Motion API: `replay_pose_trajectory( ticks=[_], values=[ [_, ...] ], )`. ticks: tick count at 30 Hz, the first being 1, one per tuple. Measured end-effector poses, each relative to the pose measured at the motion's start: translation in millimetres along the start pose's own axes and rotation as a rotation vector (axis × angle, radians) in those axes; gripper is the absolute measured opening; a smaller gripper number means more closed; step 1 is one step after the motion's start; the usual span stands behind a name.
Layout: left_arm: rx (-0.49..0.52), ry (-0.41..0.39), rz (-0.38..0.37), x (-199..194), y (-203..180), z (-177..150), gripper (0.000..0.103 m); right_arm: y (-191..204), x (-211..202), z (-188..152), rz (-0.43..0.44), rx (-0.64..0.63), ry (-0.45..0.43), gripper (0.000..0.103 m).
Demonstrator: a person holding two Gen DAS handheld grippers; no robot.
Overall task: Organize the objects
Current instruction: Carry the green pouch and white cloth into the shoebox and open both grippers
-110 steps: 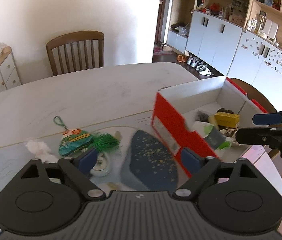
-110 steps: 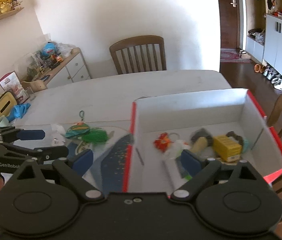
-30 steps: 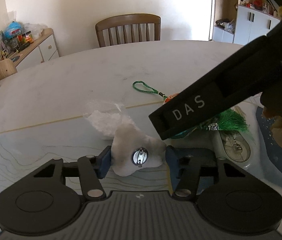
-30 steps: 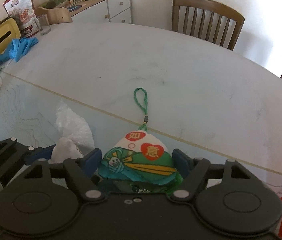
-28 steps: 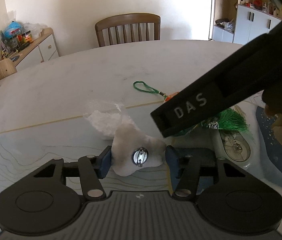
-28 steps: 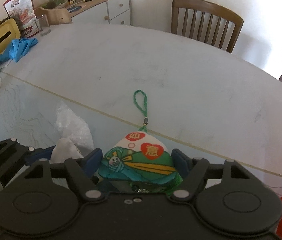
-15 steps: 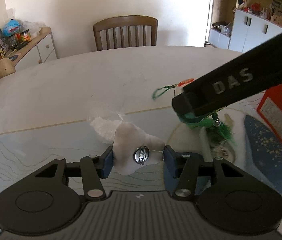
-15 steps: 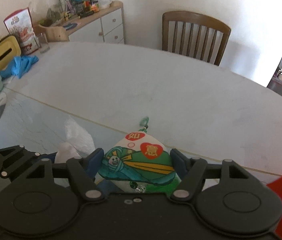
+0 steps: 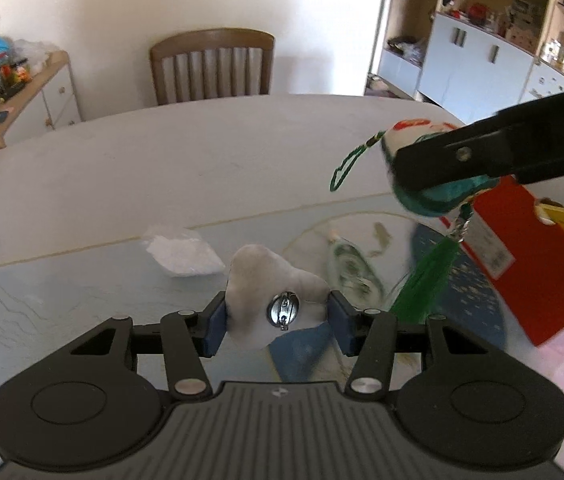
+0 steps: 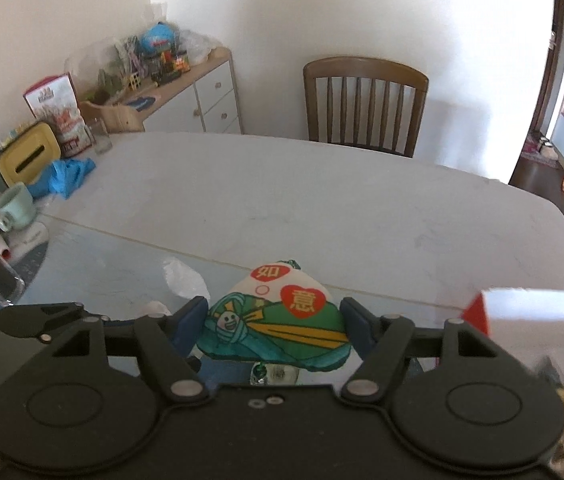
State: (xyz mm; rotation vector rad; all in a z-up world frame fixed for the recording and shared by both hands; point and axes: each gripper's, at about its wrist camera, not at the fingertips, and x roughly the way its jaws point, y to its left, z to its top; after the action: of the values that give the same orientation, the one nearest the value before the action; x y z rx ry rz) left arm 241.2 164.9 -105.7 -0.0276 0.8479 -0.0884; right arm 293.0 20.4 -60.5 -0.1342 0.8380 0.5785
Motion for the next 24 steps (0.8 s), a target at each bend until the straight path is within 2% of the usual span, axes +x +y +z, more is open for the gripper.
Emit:
replay_pose_trajectory(
  ticks=[10, 16, 24],
  values=[
    [0.055, 0.018, -0.071, -32.6, -39.9, 16.1, 0.052, -32.8, -64.0, -18.5, 0.014, 0.027, -0.043, 0.071],
    [0.075, 0.016, -0.086, -43.0, -75.7, 28.8, 0.052, -69.7, -99.9, -29.4, 0.009, 0.026, -0.067, 0.071],
    [0.091, 0.005, -0.082, -40.8, -128.6, 48.0, 0.052, -136.7, -136.2, -38.4, -0.046, 0.060, -0.108, 0.071]
  ],
)
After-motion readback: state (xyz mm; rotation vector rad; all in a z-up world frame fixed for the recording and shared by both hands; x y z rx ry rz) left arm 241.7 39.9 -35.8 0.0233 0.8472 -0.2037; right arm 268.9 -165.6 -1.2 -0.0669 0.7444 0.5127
